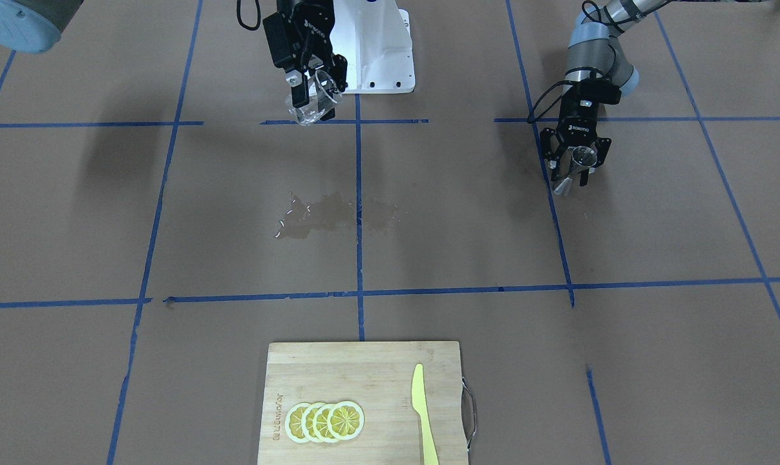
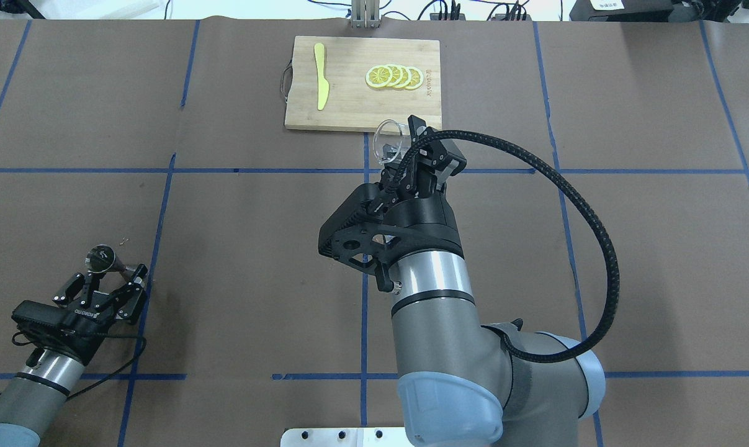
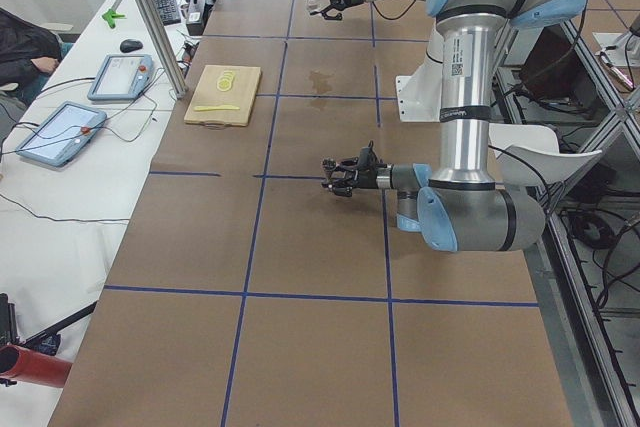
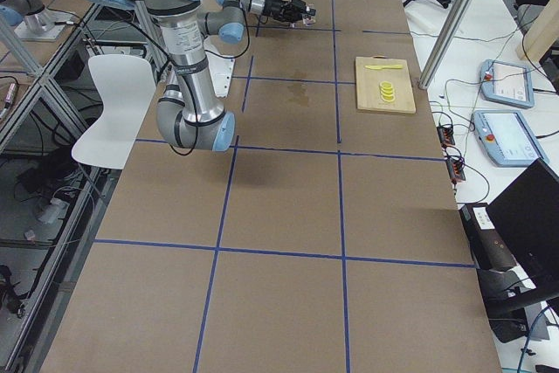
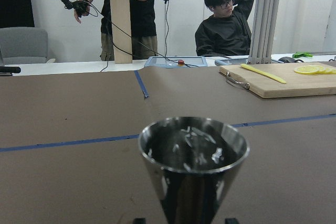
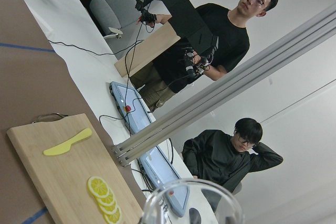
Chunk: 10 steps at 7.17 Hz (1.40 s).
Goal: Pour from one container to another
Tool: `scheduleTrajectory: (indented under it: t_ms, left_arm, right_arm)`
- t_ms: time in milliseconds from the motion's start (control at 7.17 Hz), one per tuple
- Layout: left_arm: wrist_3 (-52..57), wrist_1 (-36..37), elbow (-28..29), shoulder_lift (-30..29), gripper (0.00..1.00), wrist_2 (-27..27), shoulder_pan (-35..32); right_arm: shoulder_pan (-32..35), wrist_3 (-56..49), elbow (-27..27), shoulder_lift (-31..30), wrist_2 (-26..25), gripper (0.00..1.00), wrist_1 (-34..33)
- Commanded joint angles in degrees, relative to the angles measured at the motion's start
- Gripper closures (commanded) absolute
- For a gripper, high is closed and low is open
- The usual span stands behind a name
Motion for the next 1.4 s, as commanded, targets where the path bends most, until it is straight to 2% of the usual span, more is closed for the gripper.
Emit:
scheduleTrajectory:
  t_ms: [0,558,698,977,1256]
  left_arm:
    - [0.13,-2.09,-0.34,-0.06,0.00,1.90,-0.09]
    - [0.57,-3.69,-5.69,0.82,0.00,5.68,-0.35]
    - [3.53,-5.51,-6.32,0.82,0.00,6.13,-0.44]
    - [16.84,-18.55,-6.15,1.00,0.00,7.54,-0.44]
    - [32.58,-32.97,-8.24,5.37,0.00,6.40,-0.61]
  right_arm:
    - [0.00,0.00,0.00,0.00,0.00,1.00,0.00]
    - [0.00,0.00,0.00,-0.09,0.00,1.00,0.00]
    - [0.00,0.00,0.00,-0.09,0.00,1.00,-0.08]
    - [0.00,0.00,0.00,-0.09,0.00,1.00,0.00]
    - [0.00,0.00,0.00,-0.09,0.00,1.00,0.00]
